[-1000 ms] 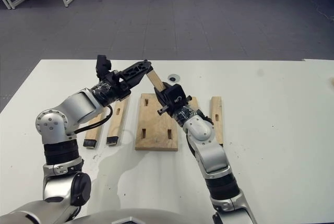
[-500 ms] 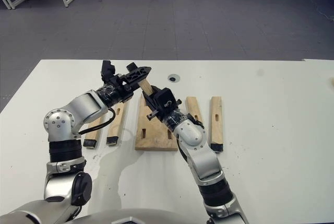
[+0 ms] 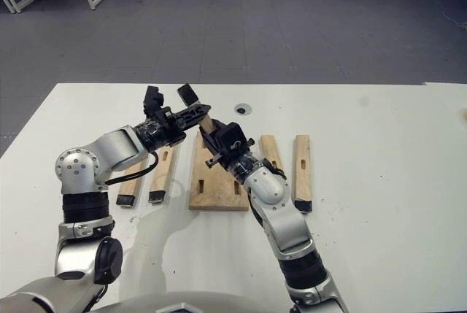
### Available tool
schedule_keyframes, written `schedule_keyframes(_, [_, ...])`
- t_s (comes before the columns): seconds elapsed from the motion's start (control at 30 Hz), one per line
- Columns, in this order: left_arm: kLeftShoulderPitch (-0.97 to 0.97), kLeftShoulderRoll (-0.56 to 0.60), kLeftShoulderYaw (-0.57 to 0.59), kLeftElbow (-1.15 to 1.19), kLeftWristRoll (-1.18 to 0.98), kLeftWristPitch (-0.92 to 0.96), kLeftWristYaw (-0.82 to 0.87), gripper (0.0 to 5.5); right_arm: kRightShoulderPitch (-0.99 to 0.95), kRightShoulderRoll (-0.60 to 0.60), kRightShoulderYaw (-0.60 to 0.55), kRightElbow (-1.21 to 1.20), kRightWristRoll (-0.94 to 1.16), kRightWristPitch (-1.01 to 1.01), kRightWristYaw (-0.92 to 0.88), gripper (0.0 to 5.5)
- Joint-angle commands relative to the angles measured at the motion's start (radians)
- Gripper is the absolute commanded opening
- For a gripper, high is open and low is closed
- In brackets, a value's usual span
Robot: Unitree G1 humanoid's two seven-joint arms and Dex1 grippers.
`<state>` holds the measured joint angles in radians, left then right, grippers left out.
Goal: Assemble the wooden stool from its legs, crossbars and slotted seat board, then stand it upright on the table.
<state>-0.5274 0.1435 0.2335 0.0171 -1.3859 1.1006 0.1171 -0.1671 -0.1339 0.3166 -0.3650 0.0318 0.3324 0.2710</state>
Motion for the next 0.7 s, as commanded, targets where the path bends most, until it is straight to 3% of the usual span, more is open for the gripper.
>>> schedule_keyframes(0.03, [-0.035, 0.021, -0.022, 0.007, 0.075, -0.015, -0.029, 0.59, 0.001, -0.003, 0.004, -0.009, -0.011, 0.020, 0.006, 1.29])
schedule_keyframes(0.1, [-0.031, 0.019, -0.024, 0.002, 0.099, -0.024, -0.042, 0.56, 0.004, -0.003, 0.004, -0.022, 0.011, 0.021, 0.024, 1.29])
schedule_keyframes(0.13, [-0.027, 0.019, -0.027, -0.003, 0.112, -0.027, -0.051, 0.55, 0.010, -0.002, 0.005, -0.034, 0.023, 0.028, 0.031, 1.65])
schedule_keyframes(0.33, [0.007, 0.086, 0.001, -0.029, 0.247, -0.101, -0.105, 0.42, -0.001, -0.047, 0.013, -0.033, -0.015, 0.127, 0.044, 2.63])
schedule_keyframes(0.5, [0.167, 0.257, 0.119, -0.201, 0.452, -0.238, -0.082, 0.42, -0.028, -0.026, -0.087, -0.041, -0.031, 0.171, -0.031, 2.63])
schedule_keyframes(0.6, [0.289, 0.316, 0.068, -0.329, 0.699, -0.361, -0.037, 0.41, 0.025, 0.016, -0.107, -0.052, -0.031, 0.181, -0.091, 2.63])
schedule_keyframes(0.7, [0.328, 0.260, -0.003, -0.337, 0.818, -0.435, -0.029, 0.41, 0.053, 0.039, -0.091, -0.061, -0.039, 0.183, -0.117, 2.63])
